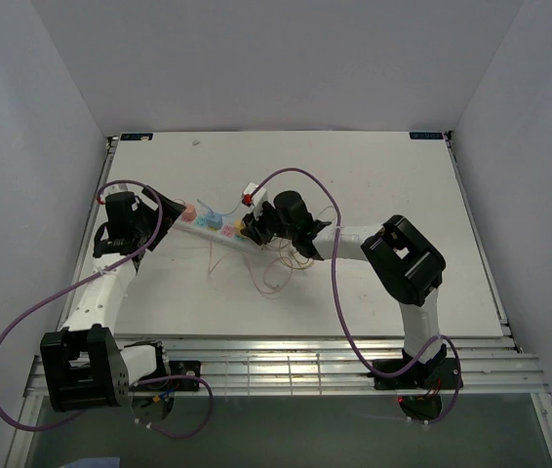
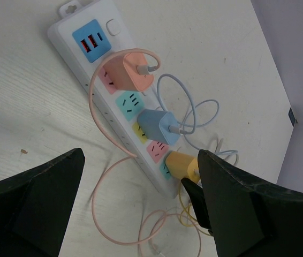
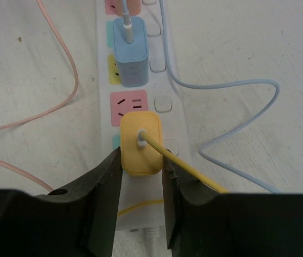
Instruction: Insert the plug
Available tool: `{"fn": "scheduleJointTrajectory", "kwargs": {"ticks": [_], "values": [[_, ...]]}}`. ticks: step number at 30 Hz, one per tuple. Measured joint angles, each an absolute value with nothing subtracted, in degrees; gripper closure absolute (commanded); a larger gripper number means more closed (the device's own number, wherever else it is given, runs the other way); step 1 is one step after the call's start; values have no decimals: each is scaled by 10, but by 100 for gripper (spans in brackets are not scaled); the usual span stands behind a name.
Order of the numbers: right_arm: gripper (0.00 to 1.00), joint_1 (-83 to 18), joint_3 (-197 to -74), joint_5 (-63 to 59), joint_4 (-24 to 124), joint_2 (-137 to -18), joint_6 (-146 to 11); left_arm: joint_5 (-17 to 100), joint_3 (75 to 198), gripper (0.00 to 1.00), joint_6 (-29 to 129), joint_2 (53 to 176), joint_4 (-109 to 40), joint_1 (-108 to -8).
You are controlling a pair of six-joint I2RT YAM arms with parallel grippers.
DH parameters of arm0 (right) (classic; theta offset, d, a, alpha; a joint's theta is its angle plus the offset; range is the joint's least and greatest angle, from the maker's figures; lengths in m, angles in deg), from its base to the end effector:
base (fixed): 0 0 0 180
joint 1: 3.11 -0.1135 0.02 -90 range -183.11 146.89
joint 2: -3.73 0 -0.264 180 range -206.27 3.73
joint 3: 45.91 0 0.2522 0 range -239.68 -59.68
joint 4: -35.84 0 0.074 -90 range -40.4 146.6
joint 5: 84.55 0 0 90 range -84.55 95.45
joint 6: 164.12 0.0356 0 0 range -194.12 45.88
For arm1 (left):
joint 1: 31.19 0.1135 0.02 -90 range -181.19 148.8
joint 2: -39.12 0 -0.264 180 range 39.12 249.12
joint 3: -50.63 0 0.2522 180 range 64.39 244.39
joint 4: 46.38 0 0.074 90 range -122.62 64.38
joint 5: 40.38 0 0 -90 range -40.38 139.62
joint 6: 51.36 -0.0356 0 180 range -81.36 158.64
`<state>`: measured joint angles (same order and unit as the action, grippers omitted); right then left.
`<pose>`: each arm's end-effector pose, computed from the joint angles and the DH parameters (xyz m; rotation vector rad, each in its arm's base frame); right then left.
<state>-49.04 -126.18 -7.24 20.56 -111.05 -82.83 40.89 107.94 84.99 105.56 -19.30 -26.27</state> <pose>0.3012 0.3224 0.1745 -1.0294 1.6579 0.6460 0.2511 0.0162 0.2510 -0.8956 2.0679 -0.5648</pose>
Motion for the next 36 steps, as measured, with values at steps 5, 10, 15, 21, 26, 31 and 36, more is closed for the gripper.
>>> {"fn": "scheduleJointTrajectory", "kwargs": {"ticks": [5, 10, 15, 21, 26, 31, 36], "values": [[92, -505, -1276, -35, 231, -1111, -834, 410, 1079, 2, 850, 1055, -191, -263], [92, -527, -1307, 11, 273, -1119, -845, 410, 1079, 2, 850, 1049, -189, -263], [92, -536, -1326, 27, 300, -1126, -842, 410, 1079, 2, 850, 1049, -188, -263], [92, -534, -1338, 23, 299, -1147, -821, 411, 1079, 2, 849, 1049, -188, -263], [92, -534, -1345, 26, 303, -1150, -812, 412, 1079, 2, 849, 1049, -188, -263], [92, -534, -1346, 26, 305, -1145, -809, 413, 1079, 2, 849, 1049, -188, -263], [85, -536, -1345, 35, 311, -1140, -803, 413, 1079, 2, 849, 1044, -184, -263]]}}
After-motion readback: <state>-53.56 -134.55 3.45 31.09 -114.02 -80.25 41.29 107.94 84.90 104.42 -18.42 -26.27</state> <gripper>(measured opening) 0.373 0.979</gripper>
